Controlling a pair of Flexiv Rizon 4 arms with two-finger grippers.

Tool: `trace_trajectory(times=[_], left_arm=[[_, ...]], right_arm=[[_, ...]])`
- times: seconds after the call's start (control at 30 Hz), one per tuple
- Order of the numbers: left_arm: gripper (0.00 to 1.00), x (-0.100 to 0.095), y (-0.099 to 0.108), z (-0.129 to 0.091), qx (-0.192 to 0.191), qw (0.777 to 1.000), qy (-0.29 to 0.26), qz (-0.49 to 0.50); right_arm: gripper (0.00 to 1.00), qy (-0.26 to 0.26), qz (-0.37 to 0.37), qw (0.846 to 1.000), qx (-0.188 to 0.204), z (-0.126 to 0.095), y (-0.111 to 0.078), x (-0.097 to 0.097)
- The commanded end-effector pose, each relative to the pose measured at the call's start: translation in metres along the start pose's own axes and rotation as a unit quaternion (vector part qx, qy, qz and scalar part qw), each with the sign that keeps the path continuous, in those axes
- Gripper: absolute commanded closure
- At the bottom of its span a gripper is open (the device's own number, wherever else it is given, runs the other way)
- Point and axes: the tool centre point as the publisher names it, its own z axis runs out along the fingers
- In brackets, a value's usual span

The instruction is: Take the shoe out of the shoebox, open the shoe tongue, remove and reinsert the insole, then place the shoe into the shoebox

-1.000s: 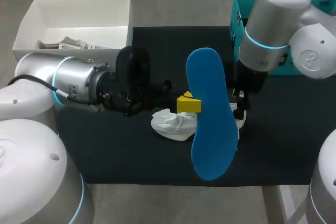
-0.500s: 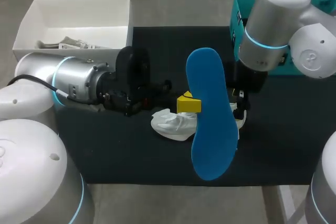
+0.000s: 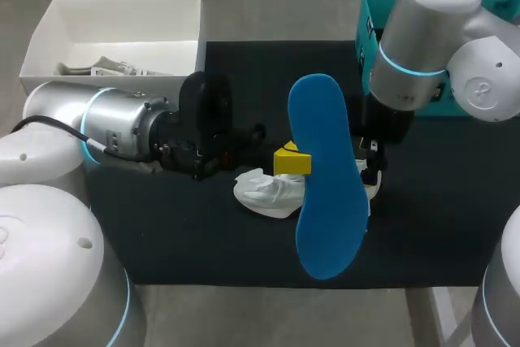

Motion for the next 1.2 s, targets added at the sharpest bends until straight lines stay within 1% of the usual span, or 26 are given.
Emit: trace_trajectory(times=[0.03,0.1,0.27,0.37,0.5,0.7,0.87,1.0,1.13,1.17,1.2], left_arm=[[1.00,0.001,0.001,0.000,0.001,1.000,-0.001,0.000],[1.00,0.001,0.001,0.000,0.001,1.000,-0.001,0.000],[1.00,0.001,0.001,0.000,0.001,1.000,-0.001,0.000],[1.00,0.001,0.001,0.000,0.001,1.000,-0.001,0.000],[1.00,0.001,0.001,0.000,0.001,1.000,-0.001,0.000],[1.00,0.001,0.001,0.000,0.001,1.000,-0.001,0.000],[1.00,0.001,0.001,0.000,0.001,1.000,-0.001,0.000],[1.00,0.001,0.001,0.000,0.001,1.000,-0.001,0.000],[1.00,0.001,0.001,0.000,0.001,1.000,-0.001,0.000],[1.00,0.001,0.001,0.000,0.001,1.000,-0.001,0.000],[1.00,0.001,0.001,0.000,0.001,1.000,-0.001,0.000]], right_arm=[[0.00,-0.001,0.000,1.000,-0.001,0.000,-0.001,0.001],[0.00,-0.001,0.000,1.000,-0.001,0.000,-0.001,0.001],[0.00,-0.008,-0.010,1.000,-0.004,-0.002,0.015,-0.016],[0.00,-0.010,-0.016,1.000,-0.002,0.002,0.022,-0.026],[0.00,-0.006,-0.024,1.000,0.004,0.013,0.031,-0.036],[0.00,0.001,-0.040,0.999,0.007,0.039,0.051,-0.051],[0.00,0.007,-0.045,0.999,0.008,0.057,0.061,-0.062],[0.00,0.011,-0.049,0.999,0.013,0.066,0.068,-0.066],[0.00,0.016,-0.048,0.999,0.013,0.071,0.070,-0.062],[0.22,0.018,-0.044,0.999,0.013,0.073,0.070,-0.061],[0.53,0.020,-0.039,0.999,0.013,0.075,0.069,-0.059]])
